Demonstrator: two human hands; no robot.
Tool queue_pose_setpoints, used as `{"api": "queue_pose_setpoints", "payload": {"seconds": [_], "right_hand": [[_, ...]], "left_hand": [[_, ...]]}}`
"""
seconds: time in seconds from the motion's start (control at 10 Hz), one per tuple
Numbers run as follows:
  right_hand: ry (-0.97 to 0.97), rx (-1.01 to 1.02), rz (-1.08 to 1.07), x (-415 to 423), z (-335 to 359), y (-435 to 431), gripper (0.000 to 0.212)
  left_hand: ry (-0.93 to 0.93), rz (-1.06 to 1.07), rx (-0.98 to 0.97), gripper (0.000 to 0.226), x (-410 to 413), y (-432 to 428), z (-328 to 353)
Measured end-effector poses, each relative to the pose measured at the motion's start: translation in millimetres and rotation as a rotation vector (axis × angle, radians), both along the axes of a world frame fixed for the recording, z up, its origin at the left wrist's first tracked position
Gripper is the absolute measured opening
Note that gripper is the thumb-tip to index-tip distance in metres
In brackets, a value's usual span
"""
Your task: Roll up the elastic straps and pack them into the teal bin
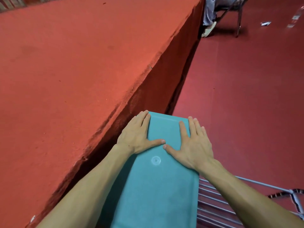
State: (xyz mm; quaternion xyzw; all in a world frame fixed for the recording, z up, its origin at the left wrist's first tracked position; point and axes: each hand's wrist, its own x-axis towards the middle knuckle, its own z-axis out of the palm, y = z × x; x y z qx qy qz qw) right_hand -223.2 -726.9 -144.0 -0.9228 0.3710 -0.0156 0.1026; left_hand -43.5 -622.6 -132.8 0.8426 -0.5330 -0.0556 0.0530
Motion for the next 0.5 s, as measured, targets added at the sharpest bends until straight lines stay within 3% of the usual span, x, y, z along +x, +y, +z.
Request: {"api": "queue_pose_setpoints", "payload": {"seconds": [0.2,0.3,0.5], "right_hand": [[0.039,0.017,0.022,-1.6,9.1,3.7,0.121],[0.074,0.014,0.038,-2.4,13.3,7.7,0.111],[0.169,0.042,0.059,2.2,36.3,6.1,0.098]], "left_hand": [[-0.025,0.006,0.035,0.119,-6.0,3.1,7.0],[-0.055,0.005,0.065,0.116,-13.6,9.8,16.9],[0.038,-0.011,0.15,0.086,-22.4,21.8,53.0]]}}
